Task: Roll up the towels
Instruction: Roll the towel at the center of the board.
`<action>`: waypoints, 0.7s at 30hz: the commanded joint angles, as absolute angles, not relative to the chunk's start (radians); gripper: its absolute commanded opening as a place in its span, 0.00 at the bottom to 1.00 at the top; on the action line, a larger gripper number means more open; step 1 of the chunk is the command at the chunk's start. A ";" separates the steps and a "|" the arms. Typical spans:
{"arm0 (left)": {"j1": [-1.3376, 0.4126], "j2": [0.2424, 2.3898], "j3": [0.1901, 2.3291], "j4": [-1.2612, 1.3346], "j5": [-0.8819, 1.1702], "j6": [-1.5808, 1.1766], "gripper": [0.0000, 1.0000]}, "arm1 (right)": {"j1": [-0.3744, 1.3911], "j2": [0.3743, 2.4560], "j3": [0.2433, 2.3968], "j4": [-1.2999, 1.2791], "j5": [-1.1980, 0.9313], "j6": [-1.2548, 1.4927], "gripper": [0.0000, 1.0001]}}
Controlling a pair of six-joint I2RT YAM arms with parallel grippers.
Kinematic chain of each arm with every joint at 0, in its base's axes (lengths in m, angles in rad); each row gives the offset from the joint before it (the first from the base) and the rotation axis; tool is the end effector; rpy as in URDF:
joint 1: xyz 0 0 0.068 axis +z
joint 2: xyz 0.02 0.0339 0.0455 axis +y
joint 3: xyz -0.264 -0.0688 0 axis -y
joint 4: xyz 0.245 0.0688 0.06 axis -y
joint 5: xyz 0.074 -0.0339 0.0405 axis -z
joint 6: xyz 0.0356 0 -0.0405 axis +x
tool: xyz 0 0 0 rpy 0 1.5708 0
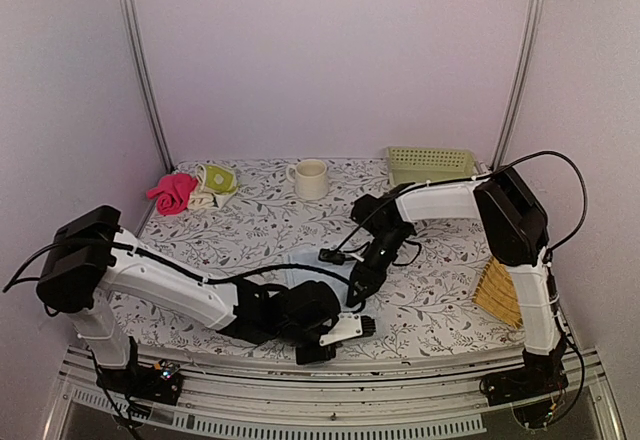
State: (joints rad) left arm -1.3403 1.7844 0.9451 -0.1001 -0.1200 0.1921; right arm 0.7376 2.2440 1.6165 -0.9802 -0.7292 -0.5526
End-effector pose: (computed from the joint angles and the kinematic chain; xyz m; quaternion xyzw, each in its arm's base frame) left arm 0.0838 -0.3386 0.1410 0.6445 0.6966 -0.1204 0.2912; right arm 0.2908 0.2963 0.1241 0.5564 -0.7503 -0.3534 0.0501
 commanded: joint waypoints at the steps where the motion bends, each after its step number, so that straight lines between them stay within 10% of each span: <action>1: -1.259 1.791 0.952 -0.135 0.044 0.132 0.00 | 0.718 2.199 1.652 -1.011 -0.755 -0.607 0.35; 21: -0.960 2.118 1.111 -0.225 0.766 -0.203 0.00 | 0.762 1.347 1.102 -0.755 -0.618 -0.756 0.40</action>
State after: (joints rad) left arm -0.9825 2.0193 1.1213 -0.1280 0.6891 -0.1135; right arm 0.6693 1.3338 1.2011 -0.8062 -0.7753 -0.6758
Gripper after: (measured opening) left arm 0.060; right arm 0.384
